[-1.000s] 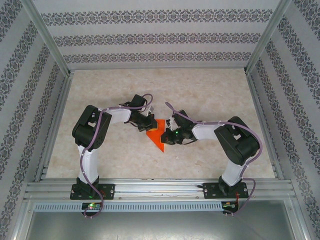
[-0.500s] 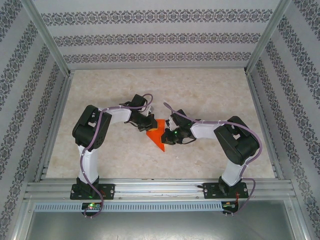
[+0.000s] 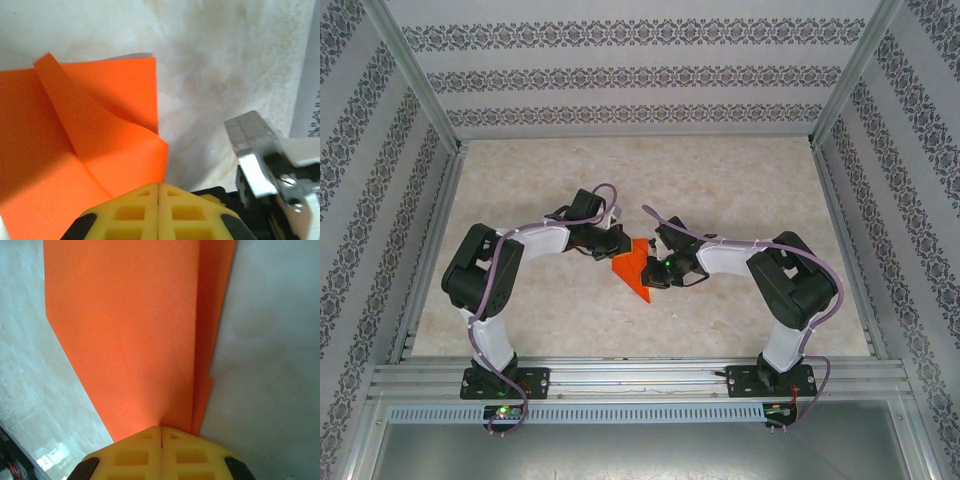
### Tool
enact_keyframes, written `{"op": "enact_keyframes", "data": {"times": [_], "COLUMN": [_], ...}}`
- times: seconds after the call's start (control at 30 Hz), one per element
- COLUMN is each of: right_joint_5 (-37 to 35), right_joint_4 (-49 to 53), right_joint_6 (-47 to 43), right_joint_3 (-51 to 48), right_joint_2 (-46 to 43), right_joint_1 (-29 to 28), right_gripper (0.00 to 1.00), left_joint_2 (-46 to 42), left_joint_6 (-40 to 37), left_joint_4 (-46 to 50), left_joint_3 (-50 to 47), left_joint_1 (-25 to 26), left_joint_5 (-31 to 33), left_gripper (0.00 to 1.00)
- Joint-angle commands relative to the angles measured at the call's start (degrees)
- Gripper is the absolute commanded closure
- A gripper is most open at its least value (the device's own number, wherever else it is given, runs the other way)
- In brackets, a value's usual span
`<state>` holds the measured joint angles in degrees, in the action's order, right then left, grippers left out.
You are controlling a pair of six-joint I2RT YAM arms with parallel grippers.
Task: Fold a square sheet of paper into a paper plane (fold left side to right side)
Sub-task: Fourth fold the wing at the center of the table.
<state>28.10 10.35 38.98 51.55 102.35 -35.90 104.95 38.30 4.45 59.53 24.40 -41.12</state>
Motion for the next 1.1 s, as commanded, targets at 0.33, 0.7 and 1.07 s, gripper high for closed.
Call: {"op": "enact_keyframes", "data": {"times": [0.33, 0.7, 1.07], "right_joint_5": [-8.8, -9.8, -12.2], "right_joint_4": [9.6, 11.6, 14.6], "right_joint_6": [-1.6, -2.1, -3.8], "right_joint_3": [0.3, 1.5, 2.7], "right_joint_2": [4.0, 4.6, 6.0], "right_joint_1": [-1.0, -1.4, -1.9], "right_gripper": [1.0, 1.0, 1.0], "left_joint_2": [2.2, 6.2, 9.6], "left_joint_6": [5.2, 2.6, 1.7], "left_joint_4": [-11.4, -4.6, -0.9], "left_joint_3": [-4.8, -0.9, 0.6], "left_joint_1": [3.2, 3.2, 1.4], "left_joint_5": [-3.9, -0.5, 2.6], "left_gripper": [1.0, 1.0, 1.0]}}
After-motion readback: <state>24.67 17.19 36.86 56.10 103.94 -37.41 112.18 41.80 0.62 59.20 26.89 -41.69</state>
